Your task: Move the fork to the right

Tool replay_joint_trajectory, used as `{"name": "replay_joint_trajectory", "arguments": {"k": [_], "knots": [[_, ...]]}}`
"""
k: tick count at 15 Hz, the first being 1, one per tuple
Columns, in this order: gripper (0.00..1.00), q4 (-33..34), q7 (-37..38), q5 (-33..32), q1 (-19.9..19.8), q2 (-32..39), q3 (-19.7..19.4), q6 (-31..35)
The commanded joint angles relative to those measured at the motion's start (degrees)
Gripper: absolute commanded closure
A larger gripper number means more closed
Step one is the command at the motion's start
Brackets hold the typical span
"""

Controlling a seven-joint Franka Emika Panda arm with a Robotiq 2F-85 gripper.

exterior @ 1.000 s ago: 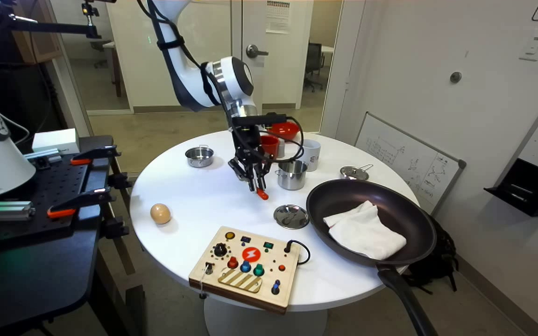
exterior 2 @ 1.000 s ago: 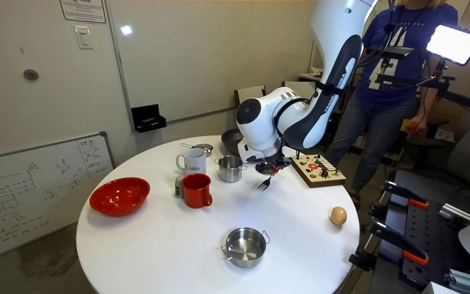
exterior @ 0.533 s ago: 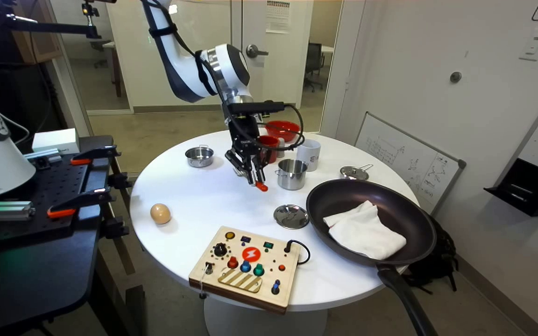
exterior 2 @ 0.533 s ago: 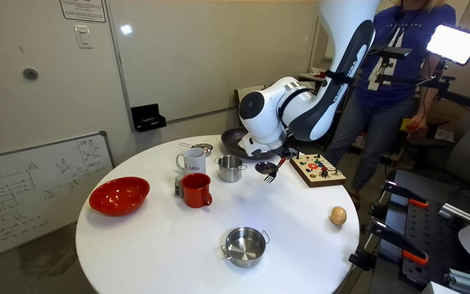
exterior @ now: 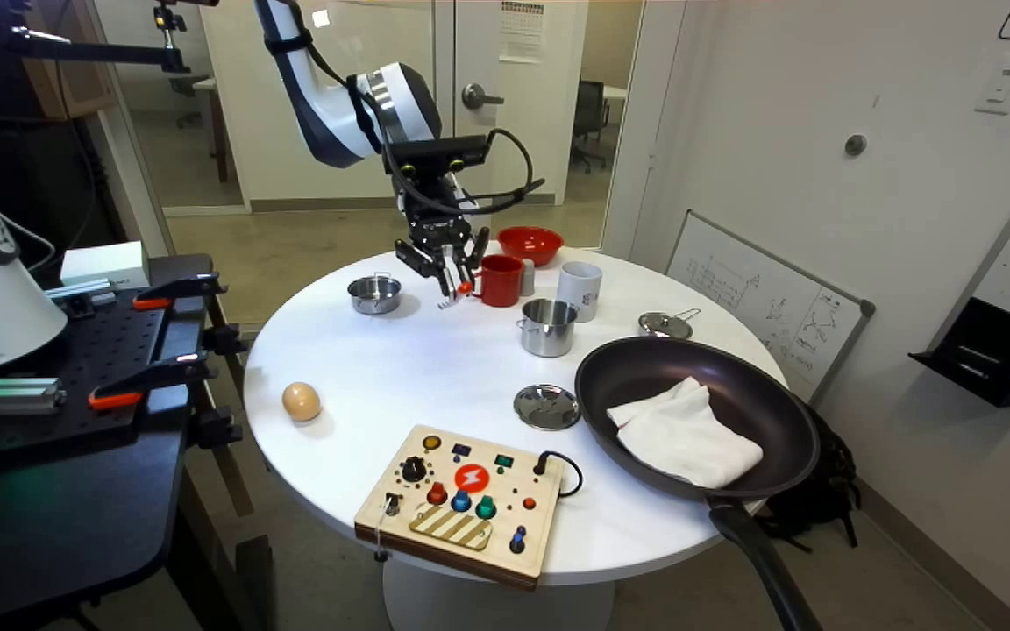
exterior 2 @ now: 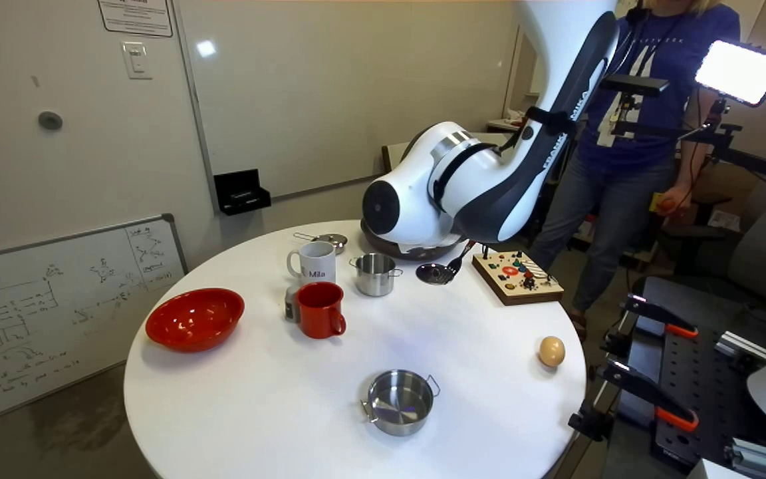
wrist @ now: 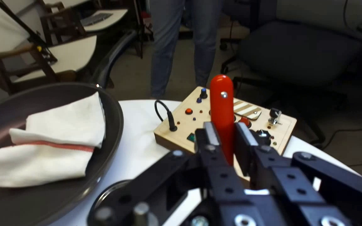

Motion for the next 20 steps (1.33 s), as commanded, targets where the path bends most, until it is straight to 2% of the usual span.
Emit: {"name": "replay_joint_trajectory", "arguments": {"k": [1, 7, 10, 15, 20], "knots": [[0.93, 2.4, 3.0, 0.4, 2.8, 2.6, 1.0, -12.5], [0.93, 6.4, 1.2, -0.3, 3.5, 7.7, 2.6, -26.4], [0.93, 9.9, 3.9, 0.3, 3.6, 10.9, 2.6, -31.9], [0.93, 14.5, 5.5, 0.8, 3.0, 14.3, 3.2, -36.5], [0.92, 19.2, 5.0, 0.8, 2.0, 18.4, 3.1, -37.0]]}}
